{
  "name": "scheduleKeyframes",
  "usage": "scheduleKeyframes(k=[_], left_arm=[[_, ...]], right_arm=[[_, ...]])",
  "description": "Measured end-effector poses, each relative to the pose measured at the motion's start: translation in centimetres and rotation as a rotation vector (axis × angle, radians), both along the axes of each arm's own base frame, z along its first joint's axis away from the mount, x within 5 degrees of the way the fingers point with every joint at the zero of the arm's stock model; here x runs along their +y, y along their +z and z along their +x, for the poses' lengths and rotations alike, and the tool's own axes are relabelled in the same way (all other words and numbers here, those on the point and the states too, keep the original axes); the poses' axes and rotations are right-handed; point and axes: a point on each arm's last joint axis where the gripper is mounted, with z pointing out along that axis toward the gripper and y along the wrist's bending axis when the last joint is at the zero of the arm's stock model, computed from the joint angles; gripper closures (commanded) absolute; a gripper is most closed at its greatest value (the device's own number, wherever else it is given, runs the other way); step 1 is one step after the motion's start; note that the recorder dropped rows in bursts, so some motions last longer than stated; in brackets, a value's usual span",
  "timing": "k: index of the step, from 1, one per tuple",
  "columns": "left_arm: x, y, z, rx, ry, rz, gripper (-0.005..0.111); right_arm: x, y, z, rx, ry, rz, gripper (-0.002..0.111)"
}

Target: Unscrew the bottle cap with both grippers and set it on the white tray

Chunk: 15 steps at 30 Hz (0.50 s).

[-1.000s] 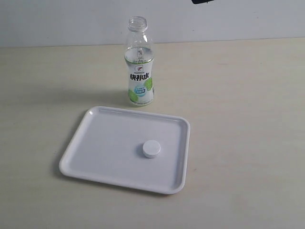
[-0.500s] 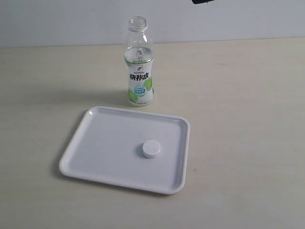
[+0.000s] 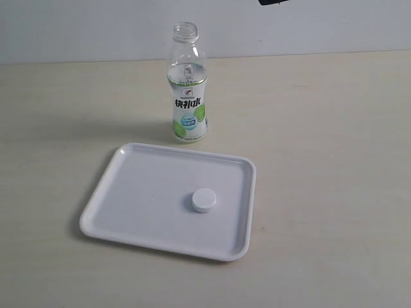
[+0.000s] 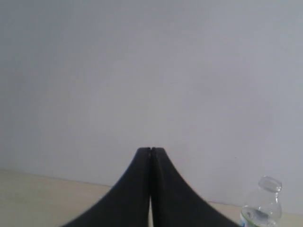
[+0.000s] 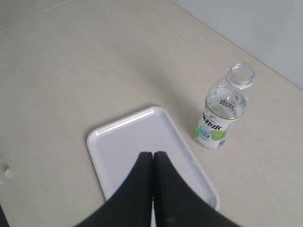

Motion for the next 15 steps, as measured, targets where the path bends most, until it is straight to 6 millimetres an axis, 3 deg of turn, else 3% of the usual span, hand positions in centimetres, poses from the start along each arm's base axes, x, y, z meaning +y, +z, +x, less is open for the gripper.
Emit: scheduleKeyframes(k=[15], left_arm=[[-0.1, -4.8, 0.7, 0.171, 0.01, 0.122, 0.107]], right_arm=[[0.0, 0.0, 0.0, 0.0, 0.0, 0.0, 0.108]])
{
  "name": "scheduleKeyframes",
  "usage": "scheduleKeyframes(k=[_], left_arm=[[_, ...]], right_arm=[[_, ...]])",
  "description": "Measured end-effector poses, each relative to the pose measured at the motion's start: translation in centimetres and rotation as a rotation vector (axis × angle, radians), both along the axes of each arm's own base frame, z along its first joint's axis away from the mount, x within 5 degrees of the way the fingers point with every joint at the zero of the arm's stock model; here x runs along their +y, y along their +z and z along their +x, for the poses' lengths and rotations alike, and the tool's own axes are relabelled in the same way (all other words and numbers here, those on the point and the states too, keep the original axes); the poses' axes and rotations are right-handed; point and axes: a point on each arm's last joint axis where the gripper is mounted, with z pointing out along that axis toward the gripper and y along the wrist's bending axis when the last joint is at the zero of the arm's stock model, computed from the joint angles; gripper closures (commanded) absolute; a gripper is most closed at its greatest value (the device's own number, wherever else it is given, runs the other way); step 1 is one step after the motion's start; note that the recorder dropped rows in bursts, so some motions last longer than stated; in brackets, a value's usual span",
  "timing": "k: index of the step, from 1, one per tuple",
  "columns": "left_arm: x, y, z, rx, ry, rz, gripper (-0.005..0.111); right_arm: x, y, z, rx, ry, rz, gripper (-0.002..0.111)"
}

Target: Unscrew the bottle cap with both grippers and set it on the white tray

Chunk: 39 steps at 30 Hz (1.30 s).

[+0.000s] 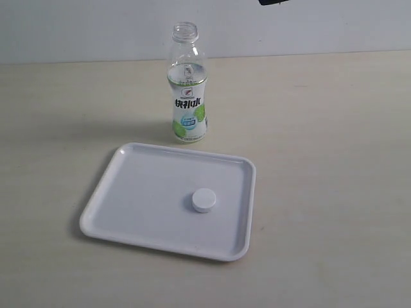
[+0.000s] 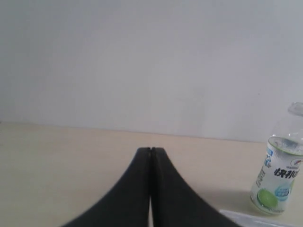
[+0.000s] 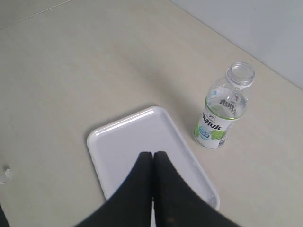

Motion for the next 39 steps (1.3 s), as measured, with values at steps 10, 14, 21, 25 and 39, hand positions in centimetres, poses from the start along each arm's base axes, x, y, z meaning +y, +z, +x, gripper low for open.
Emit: scheduleKeyframes(k=[10, 14, 21, 25, 39], left_arm=[[0.0, -2.3, 0.3, 0.103, 0.0, 0.007, 0.107], [0.0, -2.7, 0.3, 0.137, 0.0, 0.009, 0.107], [0.0, -3.4, 0.2, 0.192, 0.0, 0.013, 0.107], [0.0, -3.6, 0.2, 0.213, 0.0, 0.015, 0.107], [0.0, -4.9, 0.2, 0.287, 0.0, 0.02, 0.107]], right_arm=[[0.0, 0.0, 0.0, 0.0, 0.0, 0.0, 0.108], [0.0, 0.0, 0.0, 0.0, 0.0, 0.0, 0.108], [0.0, 0.0, 0.0, 0.0, 0.0, 0.0, 0.108], [0.0, 0.0, 0.0, 0.0, 0.0, 0.0, 0.108], [0.0, 0.0, 0.0, 0.0, 0.0, 0.0, 0.108]])
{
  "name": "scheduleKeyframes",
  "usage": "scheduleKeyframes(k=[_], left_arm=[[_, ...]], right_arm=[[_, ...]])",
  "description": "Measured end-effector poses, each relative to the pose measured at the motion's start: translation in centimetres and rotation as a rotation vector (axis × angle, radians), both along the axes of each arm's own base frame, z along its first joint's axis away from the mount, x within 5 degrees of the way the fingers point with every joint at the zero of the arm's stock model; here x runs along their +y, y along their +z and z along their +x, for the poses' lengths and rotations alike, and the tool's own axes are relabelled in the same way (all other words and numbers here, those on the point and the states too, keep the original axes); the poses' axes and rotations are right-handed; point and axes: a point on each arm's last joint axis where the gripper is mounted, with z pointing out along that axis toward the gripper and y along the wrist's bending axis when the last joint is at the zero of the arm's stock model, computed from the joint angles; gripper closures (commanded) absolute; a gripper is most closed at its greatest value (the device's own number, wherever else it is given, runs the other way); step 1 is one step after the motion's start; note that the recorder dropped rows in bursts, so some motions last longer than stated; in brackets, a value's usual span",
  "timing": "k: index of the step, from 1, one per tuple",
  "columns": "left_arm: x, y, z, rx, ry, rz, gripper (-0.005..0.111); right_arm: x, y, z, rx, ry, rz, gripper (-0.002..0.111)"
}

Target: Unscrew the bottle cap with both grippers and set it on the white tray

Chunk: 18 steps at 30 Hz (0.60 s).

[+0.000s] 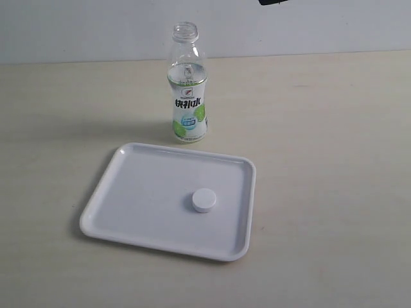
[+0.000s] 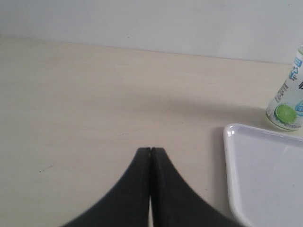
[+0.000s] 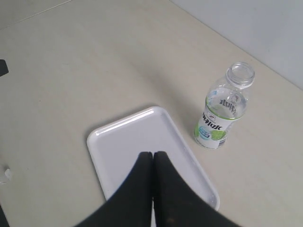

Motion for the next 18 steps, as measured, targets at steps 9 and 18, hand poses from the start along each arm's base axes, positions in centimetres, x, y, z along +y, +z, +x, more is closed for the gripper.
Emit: scheduleKeyframes(k=[9, 18], left_arm=[[0.0, -0.05, -0.01, 0.006, 0.0, 0.0, 0.107], [0.0, -0.07, -0.02, 0.007, 0.0, 0.002, 0.107]], right_arm=[[0.0, 0.0, 0.0, 0.0, 0.0, 0.0, 0.108], [-0.63, -0.2, 0.4, -0.081, 0.013, -0.126, 0.108]])
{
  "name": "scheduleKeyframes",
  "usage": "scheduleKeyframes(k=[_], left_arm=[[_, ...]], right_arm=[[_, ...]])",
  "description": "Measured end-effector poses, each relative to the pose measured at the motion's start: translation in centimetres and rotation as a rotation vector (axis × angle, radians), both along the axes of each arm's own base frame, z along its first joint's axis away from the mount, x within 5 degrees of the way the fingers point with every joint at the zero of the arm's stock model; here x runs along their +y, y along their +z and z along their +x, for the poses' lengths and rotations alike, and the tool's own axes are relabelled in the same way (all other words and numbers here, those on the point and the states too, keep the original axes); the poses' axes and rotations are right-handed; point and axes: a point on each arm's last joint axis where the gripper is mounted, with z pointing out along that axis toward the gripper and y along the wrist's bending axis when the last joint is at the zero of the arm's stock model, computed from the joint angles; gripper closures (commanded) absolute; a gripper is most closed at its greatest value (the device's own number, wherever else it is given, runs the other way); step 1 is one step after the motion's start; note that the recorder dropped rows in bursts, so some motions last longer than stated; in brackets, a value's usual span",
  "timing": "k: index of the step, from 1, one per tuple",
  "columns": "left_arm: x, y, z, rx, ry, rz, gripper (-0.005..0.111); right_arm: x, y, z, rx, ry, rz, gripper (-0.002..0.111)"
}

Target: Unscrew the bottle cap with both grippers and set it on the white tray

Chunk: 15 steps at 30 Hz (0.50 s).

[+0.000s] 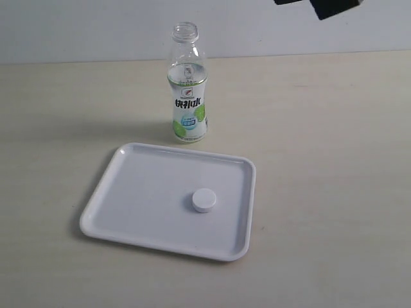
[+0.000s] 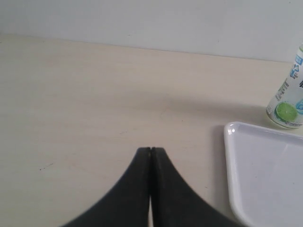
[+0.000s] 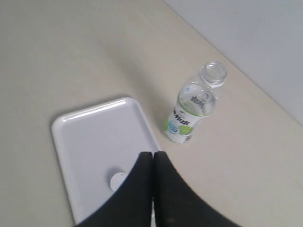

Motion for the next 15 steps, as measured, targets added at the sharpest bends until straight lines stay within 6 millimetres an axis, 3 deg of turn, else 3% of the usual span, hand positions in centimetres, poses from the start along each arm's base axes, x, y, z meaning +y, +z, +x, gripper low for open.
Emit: scheduleKeyframes(k=[6, 15], left_arm=[[0.0, 0.0, 0.0, 0.0, 0.0, 0.0, 0.107], [0.0, 0.0, 0.0, 0.0, 0.0, 0.0, 0.107]], right_arm=[[0.1, -0.7, 0.9, 0.002, -0.016, -0.043, 0.108], [0.6, -5.1, 2.4, -0.05, -0.105, 0.051, 0.108]])
